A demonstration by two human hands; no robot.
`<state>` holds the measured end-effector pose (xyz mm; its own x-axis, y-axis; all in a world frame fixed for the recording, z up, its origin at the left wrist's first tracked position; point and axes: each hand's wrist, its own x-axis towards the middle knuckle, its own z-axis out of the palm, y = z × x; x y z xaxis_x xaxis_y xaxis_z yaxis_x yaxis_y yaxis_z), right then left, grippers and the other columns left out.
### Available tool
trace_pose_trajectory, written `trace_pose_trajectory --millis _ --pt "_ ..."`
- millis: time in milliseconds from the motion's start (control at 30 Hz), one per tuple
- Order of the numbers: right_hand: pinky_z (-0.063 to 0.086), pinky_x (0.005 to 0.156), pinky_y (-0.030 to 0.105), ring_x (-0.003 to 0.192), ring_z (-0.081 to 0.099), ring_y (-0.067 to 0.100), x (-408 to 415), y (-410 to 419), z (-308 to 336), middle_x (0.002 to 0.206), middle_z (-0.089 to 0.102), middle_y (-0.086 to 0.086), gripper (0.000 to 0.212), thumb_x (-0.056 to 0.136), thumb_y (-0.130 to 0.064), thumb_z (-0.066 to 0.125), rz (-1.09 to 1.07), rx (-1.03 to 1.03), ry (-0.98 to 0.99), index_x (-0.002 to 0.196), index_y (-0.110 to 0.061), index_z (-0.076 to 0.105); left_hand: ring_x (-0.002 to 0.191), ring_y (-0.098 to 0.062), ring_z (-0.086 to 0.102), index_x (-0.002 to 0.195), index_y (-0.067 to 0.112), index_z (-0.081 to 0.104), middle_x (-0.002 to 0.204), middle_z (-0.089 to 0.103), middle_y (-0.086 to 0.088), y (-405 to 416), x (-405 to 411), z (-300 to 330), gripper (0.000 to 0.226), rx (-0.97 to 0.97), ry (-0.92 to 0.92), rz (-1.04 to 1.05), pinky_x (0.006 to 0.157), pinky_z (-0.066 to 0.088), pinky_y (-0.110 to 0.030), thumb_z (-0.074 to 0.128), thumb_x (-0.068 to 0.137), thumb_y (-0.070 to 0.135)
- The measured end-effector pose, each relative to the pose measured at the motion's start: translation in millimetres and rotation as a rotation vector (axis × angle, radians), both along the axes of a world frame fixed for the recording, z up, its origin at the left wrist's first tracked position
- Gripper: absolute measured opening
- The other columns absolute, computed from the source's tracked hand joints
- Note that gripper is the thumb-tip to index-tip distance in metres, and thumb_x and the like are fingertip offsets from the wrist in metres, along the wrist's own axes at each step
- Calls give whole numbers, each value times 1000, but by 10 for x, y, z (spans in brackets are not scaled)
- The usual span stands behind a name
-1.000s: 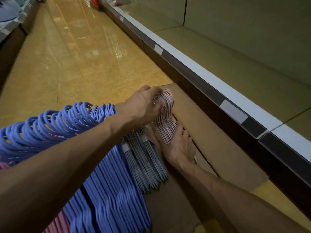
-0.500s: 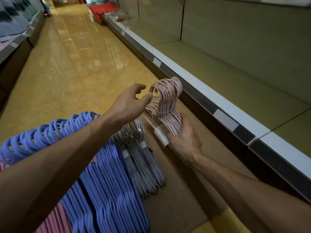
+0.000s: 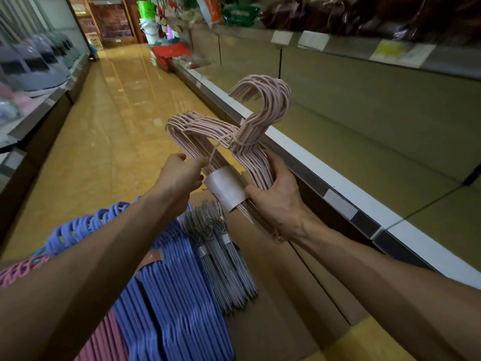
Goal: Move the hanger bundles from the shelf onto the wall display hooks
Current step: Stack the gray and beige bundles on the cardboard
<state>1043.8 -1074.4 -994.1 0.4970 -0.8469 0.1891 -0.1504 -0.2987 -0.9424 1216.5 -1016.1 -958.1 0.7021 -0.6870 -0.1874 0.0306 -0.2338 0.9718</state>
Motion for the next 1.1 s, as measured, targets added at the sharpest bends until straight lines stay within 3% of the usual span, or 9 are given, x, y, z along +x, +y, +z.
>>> trace_pose_trajectory --millis 133,200,267,433,533,633,833,967,1100 --pt "53 70 14 92 60 2 -5 87 149 109 59 -12 69 82 -10 68 80 -20 -12 143 -26 40 105 -33 62 115 0 62 115 64 -15 119 6 143 26 -143 198 59 80 52 -43 64 94 14" --pt "55 78 31 90 61 13 -22 118 201 106 64 0 66 81 -11 69 126 -11 -12 141 -27 44 105 -31 62 124 1 60 116 62 -14 186 5 218 32 -240 318 92 81 53 -41 62 97 17" --pt "56 80 35 90 63 16 -35 143 234 108 65 0 66 81 -14 70 164 -4 -2 140 -31 44 110 -33 63 137 3 51 125 59 -18 262 5 269 41 -328 419 75 84 55 -42 57 100 18" --pt "51 65 17 91 61 4 -19 164 378 108 63 -11 59 86 -22 66 206 -93 42 139 -32 43 102 -35 64 138 -2 45 125 55 -20 418 -19 366 38 -413 537 67 92 53 -49 49 103 12" --pt "43 68 13 88 60 -7 37 188 578 105 60 -22 52 86 -27 62 191 -169 74 135 -36 45 97 -33 64 110 2 51 105 54 -16 487 -29 511 13 -437 573 97 87 52 -53 46 103 11" --pt "45 69 19 83 60 -7 95 209 806 98 61 -23 42 87 -36 58 189 -219 95 126 -47 45 99 -32 64 92 7 49 100 54 -12 554 13 719 14 -483 602 117 89 50 -55 44 103 13" --pt "43 67 14 86 58 -11 156 351 1380 99 63 -21 33 90 -35 58 225 -243 65 120 -45 50 106 -32 63 93 11 52 100 61 -9 792 14 1290 14 -579 642 161 97 47 -56 43 102 16" --pt "40 62 -1 85 58 -15 216 545 2057 90 63 -29 31 93 -30 59 221 -268 51 117 -49 51 90 -29 58 80 15 50 80 51 -5 1031 -9 1964 23 -607 670 216 96 48 -53 43 102 19" --pt "45 65 6 88 60 -10 318 686 2963 96 66 -24 34 92 -33 59 244 -275 33 125 -42 54 90 -31 62 96 10 55 83 56 -7 1218 57 2852 15 -618 640 261 90 50 -52 43 103 16"
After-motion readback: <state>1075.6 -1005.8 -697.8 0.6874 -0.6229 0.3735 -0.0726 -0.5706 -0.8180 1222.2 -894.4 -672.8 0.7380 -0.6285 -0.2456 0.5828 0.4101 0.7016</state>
